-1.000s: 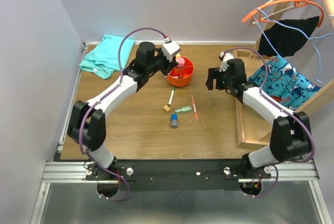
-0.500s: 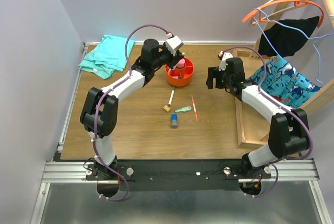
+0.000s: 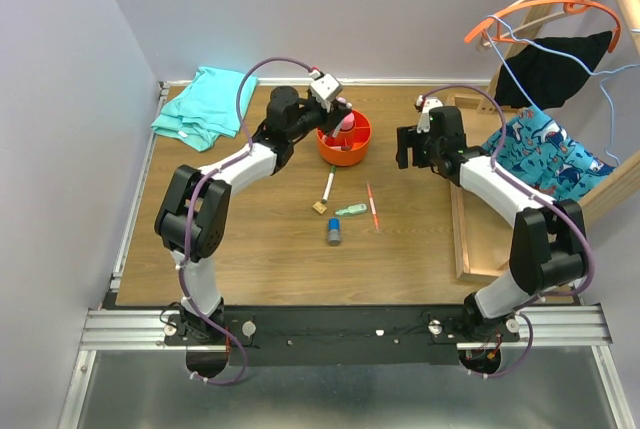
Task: Sort the stationery into containers
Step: Place the pen in the storage box.
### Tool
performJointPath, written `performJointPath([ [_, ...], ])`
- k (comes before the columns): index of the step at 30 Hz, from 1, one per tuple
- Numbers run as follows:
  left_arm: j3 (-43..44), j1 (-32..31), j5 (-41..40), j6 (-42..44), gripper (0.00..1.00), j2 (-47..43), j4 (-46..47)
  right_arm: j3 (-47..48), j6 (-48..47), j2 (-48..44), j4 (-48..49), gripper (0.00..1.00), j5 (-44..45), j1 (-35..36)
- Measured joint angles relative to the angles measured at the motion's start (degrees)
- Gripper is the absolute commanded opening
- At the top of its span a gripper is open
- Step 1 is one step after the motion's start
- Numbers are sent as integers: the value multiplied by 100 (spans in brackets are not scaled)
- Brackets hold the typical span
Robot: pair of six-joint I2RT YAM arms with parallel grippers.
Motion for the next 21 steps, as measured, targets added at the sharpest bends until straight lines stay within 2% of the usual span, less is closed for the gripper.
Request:
performJointPath([
  [10,-280,2,-79,-79,18,96,444,109,-33,219,-44,88,13,0],
  [13,-345,2,-107,-81,20,96,518,175,-39,284,-66,88,13,0],
  [15,-391,11,-122,-79,25,96,595,214,-39,326,-76,88,13,0],
  [21,-695,33,-149,20,27,96,699,282,-37,428,-140,88,11,0],
])
